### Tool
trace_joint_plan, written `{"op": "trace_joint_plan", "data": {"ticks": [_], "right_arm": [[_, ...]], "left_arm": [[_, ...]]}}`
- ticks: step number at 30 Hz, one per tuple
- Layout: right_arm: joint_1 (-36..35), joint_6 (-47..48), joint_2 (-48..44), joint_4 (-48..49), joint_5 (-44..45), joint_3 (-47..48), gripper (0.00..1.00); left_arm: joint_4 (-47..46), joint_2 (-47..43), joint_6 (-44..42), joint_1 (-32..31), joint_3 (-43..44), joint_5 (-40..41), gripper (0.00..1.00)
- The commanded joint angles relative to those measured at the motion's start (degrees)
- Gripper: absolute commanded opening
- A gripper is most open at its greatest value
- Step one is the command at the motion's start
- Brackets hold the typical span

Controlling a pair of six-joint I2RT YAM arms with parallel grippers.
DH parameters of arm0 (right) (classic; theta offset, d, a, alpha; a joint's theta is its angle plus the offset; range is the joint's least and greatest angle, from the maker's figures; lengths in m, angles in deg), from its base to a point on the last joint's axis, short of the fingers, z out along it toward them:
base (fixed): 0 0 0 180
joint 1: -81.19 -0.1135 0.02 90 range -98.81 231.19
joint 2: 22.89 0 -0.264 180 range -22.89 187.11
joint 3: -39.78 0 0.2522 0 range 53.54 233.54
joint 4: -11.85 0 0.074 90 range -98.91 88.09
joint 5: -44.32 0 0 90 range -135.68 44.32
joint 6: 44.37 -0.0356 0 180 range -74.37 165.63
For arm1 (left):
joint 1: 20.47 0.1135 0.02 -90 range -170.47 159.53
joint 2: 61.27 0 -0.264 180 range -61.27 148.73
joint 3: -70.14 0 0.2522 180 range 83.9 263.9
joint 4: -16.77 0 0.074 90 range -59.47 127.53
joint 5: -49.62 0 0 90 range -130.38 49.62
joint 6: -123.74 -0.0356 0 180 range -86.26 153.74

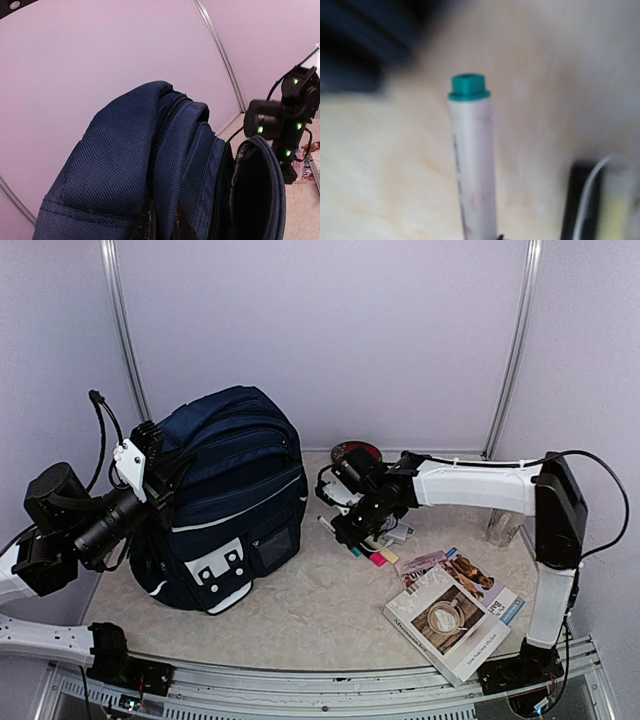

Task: Pack the student bag
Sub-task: Pick up the pen from the center of the board, then place the pen in the upper front pocket of the bag.

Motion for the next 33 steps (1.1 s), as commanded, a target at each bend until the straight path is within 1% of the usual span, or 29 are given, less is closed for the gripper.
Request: {"op": "trace_joint_plan", "data": {"ticks": [1,4,7,9,12,15,17,19,21,24,28,30,33], "right_arm": [[-0.44,4.14,-14.24,14.98,-5.08,-2.54,0.00],[-0.43,8.46,-21.44,27.25,-8.99,-5.33,0.00],[-0.93,13.36,-26.01,41.61,-17.96,-8.36,0.00],[-1.73,15.99,-25.97,48.23,-23.20,-8.05,0.00],[-3.34,19.58,-22.14,52.93,-32.57,-3.68,0.00],[-5.25,24.04,-16.94,52.39,-41.09,1.10,0.00],[-5.91,26.57,-14.10,52.28,-44.11,3.25,0.00],[-6.42,28.75,-11.59,49.65,-45.21,5.88,0.00],[-6.76,31.04,-9.90,45.08,-45.06,8.41,0.00],[-6.83,33.18,-9.69,41.15,-44.04,8.41,0.00],[-6.82,34.44,-9.75,35.45,-38.26,9.10,0.00],[-6.92,34.69,-9.79,32.88,-36.06,9.90,0.08],[-7.02,33.42,-10.01,31.05,-32.79,11.18,0.31]], "left_arm": [[-2.95,-0.06,2.23,0.43,-0.31,-1.84,0.00],[-2.95,-0.08,2.35,0.50,-0.31,-2.16,0.00],[-2.95,-0.39,2.58,0.52,-0.22,-2.46,0.00],[-2.96,-0.50,2.71,0.65,-0.25,-2.54,0.00],[-3.12,-0.77,2.94,0.67,-0.31,-3.19,0.00],[-3.21,-0.94,3.20,0.78,-0.31,-3.62,0.00],[-3.21,-0.84,3.25,0.78,-0.31,-3.86,0.00],[-3.19,-0.87,3.31,0.87,-0.31,-3.91,0.00],[-3.25,-0.97,3.34,0.87,-0.30,-3.89,0.00],[-3.22,-1.14,3.38,0.87,-0.35,-3.97,0.00],[-3.13,-1.10,3.30,1.15,-0.31,-4.15,0.00],[-3.13,-0.98,3.32,1.20,-0.23,-4.28,0.00],[-3.19,-1.06,3.56,1.56,-0.22,-4.55,0.00]]}}
